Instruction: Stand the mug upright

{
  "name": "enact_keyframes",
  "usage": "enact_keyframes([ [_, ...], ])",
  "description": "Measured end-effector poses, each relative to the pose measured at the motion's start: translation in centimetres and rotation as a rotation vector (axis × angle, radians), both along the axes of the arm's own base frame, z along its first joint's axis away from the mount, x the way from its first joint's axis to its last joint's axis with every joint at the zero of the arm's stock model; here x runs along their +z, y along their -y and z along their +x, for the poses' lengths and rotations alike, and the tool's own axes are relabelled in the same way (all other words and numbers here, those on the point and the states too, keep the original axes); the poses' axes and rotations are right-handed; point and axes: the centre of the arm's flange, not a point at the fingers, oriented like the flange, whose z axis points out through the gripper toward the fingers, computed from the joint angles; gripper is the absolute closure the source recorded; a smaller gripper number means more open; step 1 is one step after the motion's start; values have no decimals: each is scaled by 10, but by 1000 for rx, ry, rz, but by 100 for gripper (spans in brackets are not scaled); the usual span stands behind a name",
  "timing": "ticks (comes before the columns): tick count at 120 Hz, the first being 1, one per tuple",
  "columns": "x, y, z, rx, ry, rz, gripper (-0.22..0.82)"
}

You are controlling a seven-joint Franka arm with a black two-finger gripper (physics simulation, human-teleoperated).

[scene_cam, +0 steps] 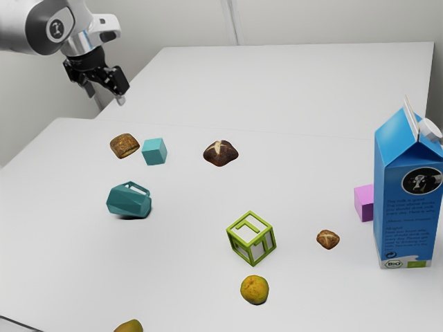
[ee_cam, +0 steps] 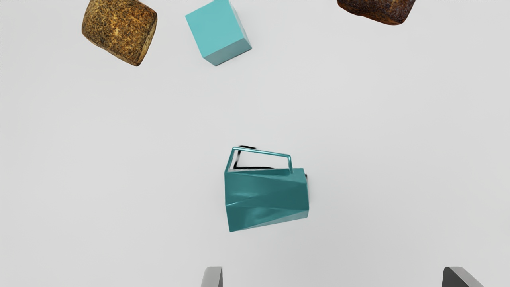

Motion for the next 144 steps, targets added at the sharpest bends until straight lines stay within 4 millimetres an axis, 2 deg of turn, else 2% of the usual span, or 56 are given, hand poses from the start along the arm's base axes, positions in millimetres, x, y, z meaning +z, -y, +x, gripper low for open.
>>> enact_keyframes([
  [17,-2,-6,2,8,9,0,0],
  [31,-3,-20,0,34,13,-4,0],
  [40,-8,-41,1,77,11,-34,0],
  [52,-25,-84,-2,178,-11,-140,0],
  [75,-90,-178,-13,391,-117,-380,0],
  [85,-121,-209,-22,443,-179,-451,0],
  [105,-195,-226,-24,448,-323,-553,0],
  [114,-221,-233,-24,441,-361,-590,0],
  [125,-244,-236,-20,423,-382,-630,0],
  [144,-273,-238,-8,396,-375,-691,0],
])
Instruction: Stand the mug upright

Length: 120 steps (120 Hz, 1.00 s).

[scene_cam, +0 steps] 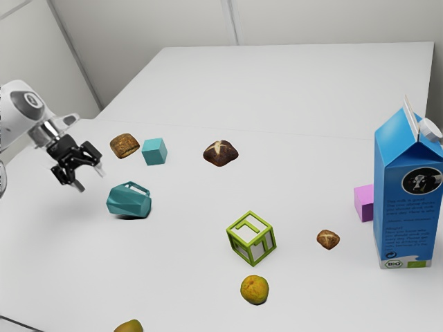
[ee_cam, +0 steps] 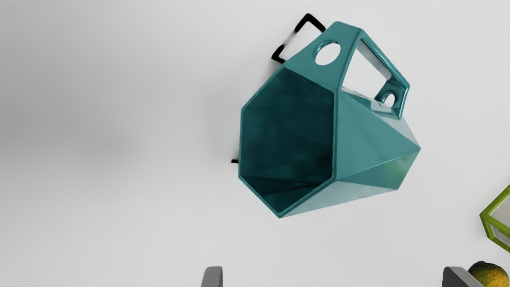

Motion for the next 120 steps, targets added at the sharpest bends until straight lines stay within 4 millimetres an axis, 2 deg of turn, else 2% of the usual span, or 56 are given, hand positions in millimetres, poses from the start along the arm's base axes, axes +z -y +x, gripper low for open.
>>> enact_keyframes([
  [26,-35,0,18,14,44,-77,0],
  [44,-46,0,28,22,77,-115,0],
  [72,-66,16,28,35,82,-198,0],
  [96,-76,33,29,26,66,-236,0],
  [104,-77,34,29,27,64,-238,8],
  [120,-76,35,30,27,58,-232,42],
])
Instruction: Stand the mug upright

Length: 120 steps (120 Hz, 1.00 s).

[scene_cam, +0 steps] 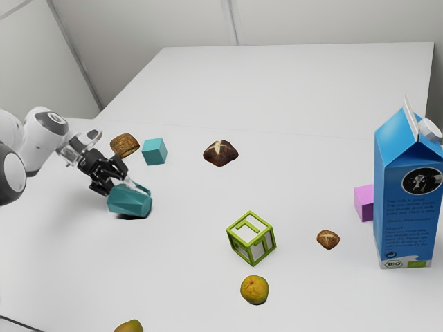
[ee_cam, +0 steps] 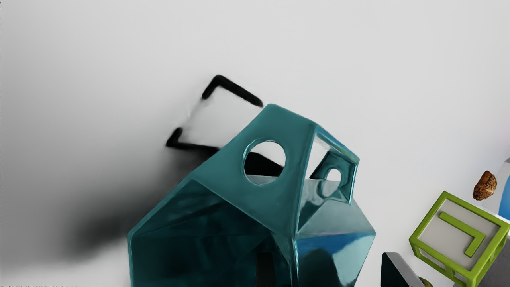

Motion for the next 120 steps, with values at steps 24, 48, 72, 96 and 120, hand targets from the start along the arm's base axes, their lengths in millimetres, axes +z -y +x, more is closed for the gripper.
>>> enact_keyframes([
  [24,10,3,4,1,5,10,65],
  [48,25,24,13,-20,8,24,75],
  [72,58,49,19,-82,21,117,77],
  [96,99,116,8,-212,57,358,78],
  [120,111,176,-10,-306,135,644,79],
])
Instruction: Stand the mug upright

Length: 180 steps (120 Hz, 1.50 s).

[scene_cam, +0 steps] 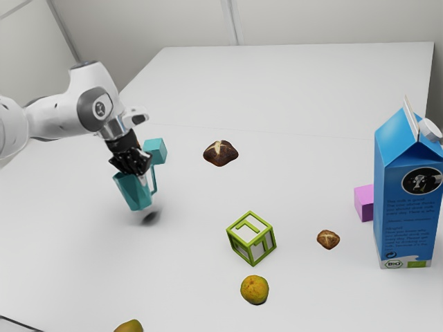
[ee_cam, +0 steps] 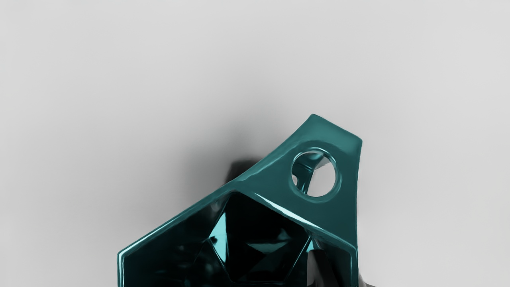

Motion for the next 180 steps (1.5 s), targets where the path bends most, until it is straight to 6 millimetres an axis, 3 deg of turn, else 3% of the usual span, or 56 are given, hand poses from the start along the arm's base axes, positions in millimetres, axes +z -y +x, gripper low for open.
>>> enact_keyframes([
  [42,-18,45,-3,11,180,183,79],
  [94,-56,58,-7,162,194,182,78],
  [107,-53,63,-6,185,201,177,55],
  [120,-42,67,-6,203,218,174,33],
  [136,-26,68,-7,226,244,172,18],
  [155,28,70,3,248,291,172,8],
  [180,85,77,15,217,299,181,3],
])
